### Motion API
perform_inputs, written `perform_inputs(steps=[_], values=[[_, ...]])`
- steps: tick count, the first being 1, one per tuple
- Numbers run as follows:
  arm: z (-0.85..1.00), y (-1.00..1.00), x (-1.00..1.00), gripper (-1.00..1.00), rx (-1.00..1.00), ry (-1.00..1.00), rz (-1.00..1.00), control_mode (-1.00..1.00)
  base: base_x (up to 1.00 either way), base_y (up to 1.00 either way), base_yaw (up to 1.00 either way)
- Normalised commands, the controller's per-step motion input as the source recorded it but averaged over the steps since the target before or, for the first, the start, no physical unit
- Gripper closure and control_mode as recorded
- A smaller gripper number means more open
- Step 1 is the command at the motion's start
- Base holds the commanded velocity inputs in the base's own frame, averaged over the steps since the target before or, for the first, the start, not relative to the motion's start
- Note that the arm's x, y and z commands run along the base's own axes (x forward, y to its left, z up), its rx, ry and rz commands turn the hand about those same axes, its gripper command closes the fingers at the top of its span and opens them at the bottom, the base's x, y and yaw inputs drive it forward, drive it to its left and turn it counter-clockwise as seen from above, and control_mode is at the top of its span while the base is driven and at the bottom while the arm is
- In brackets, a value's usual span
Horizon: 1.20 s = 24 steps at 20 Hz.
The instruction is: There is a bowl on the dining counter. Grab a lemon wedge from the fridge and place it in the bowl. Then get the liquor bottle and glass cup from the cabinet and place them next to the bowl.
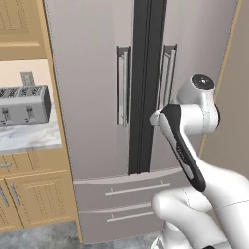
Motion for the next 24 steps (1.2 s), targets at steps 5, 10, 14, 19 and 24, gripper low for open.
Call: perform_inputs(steps=[5,10,14,19,24], values=[[0.44,-0.86,0.27,-1.00,0.03,0.00,-0.02,-1.00,0.00,0.00,0.00],[0.53,-0.77,0.31,-1.00,0.07,-0.07,-0.04,-1.00,0.00,0.00,0.00],[0.30,-0.13,0.42,-1.00,0.00,-0.14,-0.13,-1.00,0.00,0.00,0.00],[0.07,0.07,0.66,-1.00,0.00,-0.11,-0.12,-1.00,0.00,0.00,0.00],[0.00,0.16,0.58,-1.00,0.00,-0.13,0.00,-1.00,0.00,0.00,0.00]])
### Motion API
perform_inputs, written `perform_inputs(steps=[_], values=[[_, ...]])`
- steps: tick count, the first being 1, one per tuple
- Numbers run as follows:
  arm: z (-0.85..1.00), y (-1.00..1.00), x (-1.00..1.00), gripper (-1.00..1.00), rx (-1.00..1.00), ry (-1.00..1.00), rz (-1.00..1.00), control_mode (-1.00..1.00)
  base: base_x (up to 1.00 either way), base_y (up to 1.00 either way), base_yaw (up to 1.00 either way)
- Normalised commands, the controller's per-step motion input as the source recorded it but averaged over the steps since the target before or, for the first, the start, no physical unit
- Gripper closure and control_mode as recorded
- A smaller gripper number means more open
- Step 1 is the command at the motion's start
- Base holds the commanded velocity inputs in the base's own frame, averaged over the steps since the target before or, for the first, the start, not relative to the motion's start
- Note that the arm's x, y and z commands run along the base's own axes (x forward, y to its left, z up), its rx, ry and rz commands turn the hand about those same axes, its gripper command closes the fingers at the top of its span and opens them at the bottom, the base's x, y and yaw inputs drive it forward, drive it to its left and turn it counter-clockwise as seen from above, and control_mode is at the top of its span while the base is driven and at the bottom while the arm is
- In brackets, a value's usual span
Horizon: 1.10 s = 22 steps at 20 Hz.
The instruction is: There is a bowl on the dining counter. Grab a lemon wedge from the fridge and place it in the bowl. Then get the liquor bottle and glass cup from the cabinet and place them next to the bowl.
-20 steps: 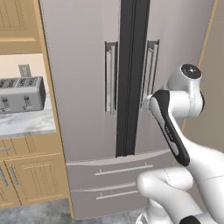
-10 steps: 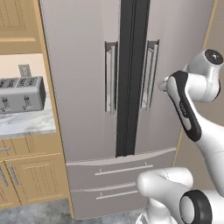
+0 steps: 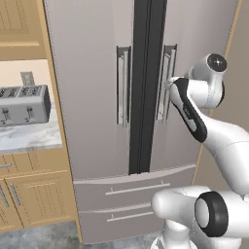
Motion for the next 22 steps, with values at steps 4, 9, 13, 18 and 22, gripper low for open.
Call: perform_inputs(steps=[4,9,13,18,22], values=[[-0.01,0.03,0.67,-1.00,0.00,-0.13,0.00,-1.00,0.00,0.00,0.00],[-0.01,0.14,0.48,-1.00,0.00,-0.12,0.00,-1.00,0.00,0.00,0.00],[0.00,0.23,0.56,-1.00,-0.01,-0.04,0.00,-1.00,0.00,0.00,0.00],[-0.01,0.13,0.71,-1.00,0.00,-0.03,0.00,-1.00,0.00,0.00,0.00],[-0.07,0.04,0.77,-1.00,-0.01,-0.03,0.00,-1.00,0.00,0.00,0.00]])
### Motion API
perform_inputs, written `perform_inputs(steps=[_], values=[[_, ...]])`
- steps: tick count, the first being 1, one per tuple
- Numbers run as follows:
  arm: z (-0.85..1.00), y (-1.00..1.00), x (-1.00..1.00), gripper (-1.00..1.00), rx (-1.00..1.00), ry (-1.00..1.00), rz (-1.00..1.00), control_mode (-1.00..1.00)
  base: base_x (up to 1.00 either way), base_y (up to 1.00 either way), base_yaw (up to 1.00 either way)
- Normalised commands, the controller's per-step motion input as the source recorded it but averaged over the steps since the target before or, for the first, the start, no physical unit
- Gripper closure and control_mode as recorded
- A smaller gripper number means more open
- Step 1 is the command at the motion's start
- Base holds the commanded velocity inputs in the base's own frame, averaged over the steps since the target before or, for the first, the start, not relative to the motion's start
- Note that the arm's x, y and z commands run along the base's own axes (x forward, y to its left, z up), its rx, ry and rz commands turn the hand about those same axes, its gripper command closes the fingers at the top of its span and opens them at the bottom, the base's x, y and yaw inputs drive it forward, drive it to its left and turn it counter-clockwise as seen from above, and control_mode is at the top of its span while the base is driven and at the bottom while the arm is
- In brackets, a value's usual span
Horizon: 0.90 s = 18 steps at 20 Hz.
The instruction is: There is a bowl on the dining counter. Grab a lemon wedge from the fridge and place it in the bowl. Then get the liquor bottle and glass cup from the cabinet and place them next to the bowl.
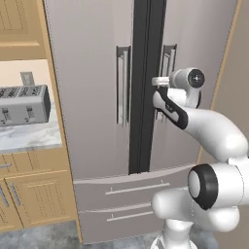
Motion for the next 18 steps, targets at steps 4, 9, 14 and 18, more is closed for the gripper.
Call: perform_inputs(steps=[4,9,14,18], values=[[-0.07,0.07,0.71,1.00,-0.02,-0.03,0.00,-1.00,0.00,0.00,0.00],[0.00,0.14,0.49,1.00,-0.03,0.01,0.00,-1.00,0.00,0.00,0.00],[0.04,0.18,0.09,1.00,-0.03,0.03,-0.01,-1.00,0.00,0.00,0.00],[0.21,-0.07,-0.42,1.00,0.00,0.00,-0.09,-1.00,0.00,0.00,0.00]])
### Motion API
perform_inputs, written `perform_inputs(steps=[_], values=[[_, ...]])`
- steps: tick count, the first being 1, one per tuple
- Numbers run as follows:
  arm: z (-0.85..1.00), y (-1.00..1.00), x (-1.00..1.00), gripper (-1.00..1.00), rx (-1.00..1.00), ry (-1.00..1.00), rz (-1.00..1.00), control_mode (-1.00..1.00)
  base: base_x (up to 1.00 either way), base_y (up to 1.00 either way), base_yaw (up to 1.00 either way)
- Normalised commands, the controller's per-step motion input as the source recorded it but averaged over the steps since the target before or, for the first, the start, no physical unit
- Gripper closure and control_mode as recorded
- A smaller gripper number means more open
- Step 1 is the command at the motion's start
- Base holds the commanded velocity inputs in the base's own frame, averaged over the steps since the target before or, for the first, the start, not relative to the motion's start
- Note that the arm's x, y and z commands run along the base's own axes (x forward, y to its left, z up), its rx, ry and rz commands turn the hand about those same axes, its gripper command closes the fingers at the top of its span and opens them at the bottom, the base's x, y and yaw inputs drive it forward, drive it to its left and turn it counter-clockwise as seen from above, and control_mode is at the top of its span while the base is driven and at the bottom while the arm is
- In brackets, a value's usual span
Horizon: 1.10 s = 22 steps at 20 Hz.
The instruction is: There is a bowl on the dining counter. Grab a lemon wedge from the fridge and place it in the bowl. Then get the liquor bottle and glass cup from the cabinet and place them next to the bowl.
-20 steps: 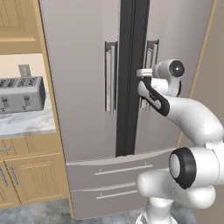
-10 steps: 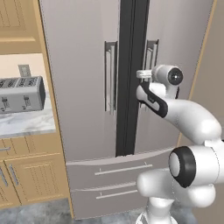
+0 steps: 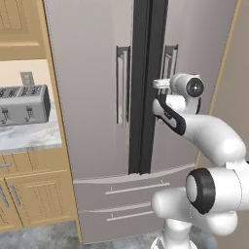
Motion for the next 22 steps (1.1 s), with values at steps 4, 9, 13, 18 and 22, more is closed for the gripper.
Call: perform_inputs(steps=[4,9,13,18,22], values=[[0.07,-0.34,-0.79,1.00,0.00,0.01,-0.13,-1.00,0.00,0.00,0.00],[0.04,-0.50,-0.98,1.00,0.00,0.05,-0.11,-1.00,0.00,0.00,0.00],[0.03,-0.58,-1.00,1.00,0.00,0.11,-0.08,-1.00,0.00,0.00,0.00],[0.00,-0.48,-0.86,-1.00,-0.02,0.17,-0.04,-1.00,0.00,0.00,0.00],[0.02,-0.05,-0.94,-1.00,-0.05,0.14,-0.01,-1.00,0.00,0.00,0.00]])
